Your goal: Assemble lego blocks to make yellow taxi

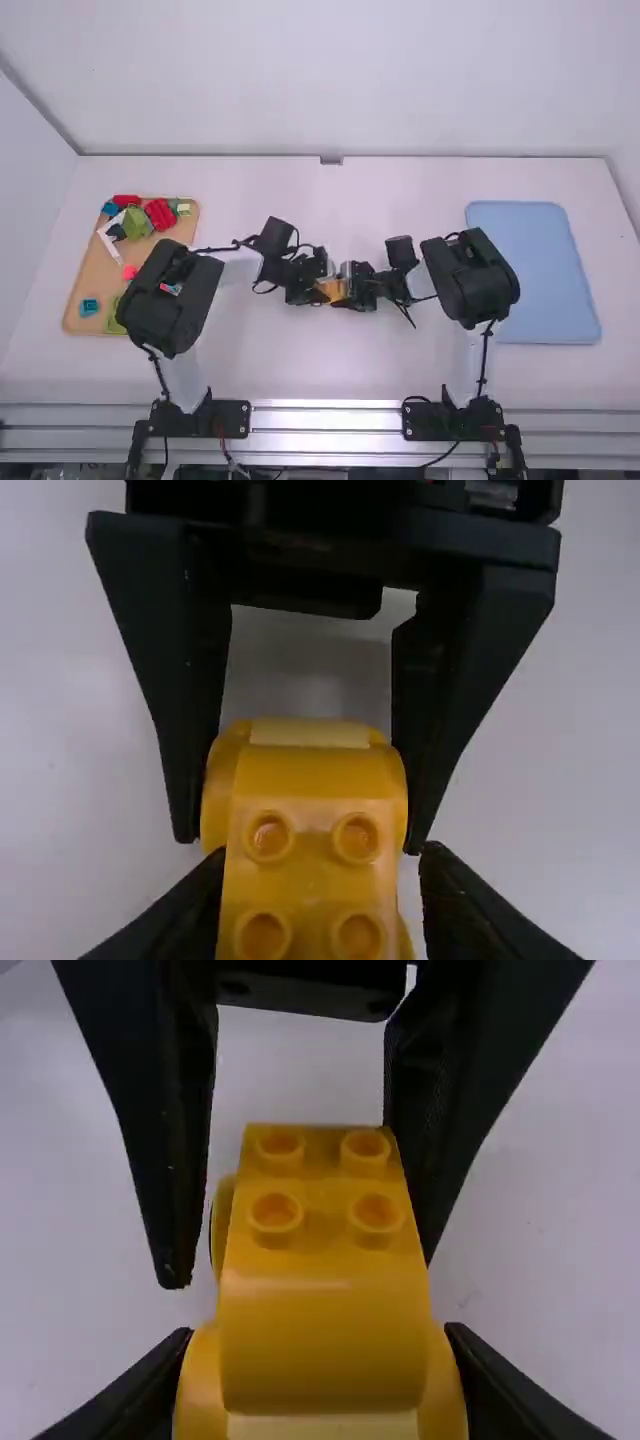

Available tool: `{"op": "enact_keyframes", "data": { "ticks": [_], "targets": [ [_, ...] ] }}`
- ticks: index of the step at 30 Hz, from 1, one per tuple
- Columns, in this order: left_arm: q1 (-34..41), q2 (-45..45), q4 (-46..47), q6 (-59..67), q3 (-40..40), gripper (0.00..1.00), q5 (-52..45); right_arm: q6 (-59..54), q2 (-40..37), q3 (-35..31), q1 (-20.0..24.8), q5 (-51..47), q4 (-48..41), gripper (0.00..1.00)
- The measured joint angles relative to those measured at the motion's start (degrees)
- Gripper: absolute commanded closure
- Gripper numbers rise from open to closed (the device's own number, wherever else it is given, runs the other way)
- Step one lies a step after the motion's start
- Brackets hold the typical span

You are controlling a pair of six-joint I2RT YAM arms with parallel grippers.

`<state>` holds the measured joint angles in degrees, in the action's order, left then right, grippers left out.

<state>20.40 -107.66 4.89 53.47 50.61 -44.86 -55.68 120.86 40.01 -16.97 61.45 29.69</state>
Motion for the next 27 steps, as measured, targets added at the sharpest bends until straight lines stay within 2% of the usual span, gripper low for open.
{"op": "enact_keyframes", "data": {
  "ticks": [5, 7, 9, 12, 17, 22, 23, 24, 26, 27],
  "targets": [
    [0.1, 0.0, 0.0, 0.2, 0.0, 0.46, 0.1, 0.0, 0.0, 0.0, 0.0, 0.0, 0.0, 0.53],
    [0.1, 0.0, 0.0, 0.2, 0.0, 0.40, 0.1, 0.0, 0.0, 0.0, 0.0, 0.0, 0.0, 0.53],
    [0.1, 0.0, 0.0, 0.1, 0.0, 0.29, -0.1, 0.3, 0.0, 0.0, 0.0, 0.0, 0.1, 0.52],
    [0.1, 0.0, 0.3, 0.2, 0.0, 0.23, 0.4, 0.8, 0.0, 0.0, 0.0, 0.0, 0.2, 0.51],
    [0.1, 1.0, 1.6, 0.1, 0.0, 0.20, 2.0, 1.1, 0.0, 0.0, 0.0, 0.0, 0.2, 0.51],
    [-0.2, 7.0, 3.5, 0.1, 0.0, 0.21, 3.8, 1.1, 0.0, 0.0, 0.0, 0.0, 0.2, 0.51],
    [-0.2, 8.0, 3.6, 0.1, 0.0, 0.24, 3.9, 1.1, 0.0, 0.0, 0.0, 0.0, 0.2, 0.51],
    [-0.2, 9.2, 3.7, 0.2, 0.0, 0.33, 4.0, 1.1, 0.0, 0.0, 0.0, 0.0, 0.2, 0.51],
    [-0.1, 10.5, 4.0, 0.1, 0.0, 0.82, 4.1, 1.1, 0.0, 0.0, 0.0, 0.0, 0.2, 0.51],
    [-0.2, 10.8, 4.1, 0.1, 0.0, 0.98, 4.1, 1.2, 0.0, 0.0, 0.0, -0.1, 0.2, 0.51]
  ]
}}
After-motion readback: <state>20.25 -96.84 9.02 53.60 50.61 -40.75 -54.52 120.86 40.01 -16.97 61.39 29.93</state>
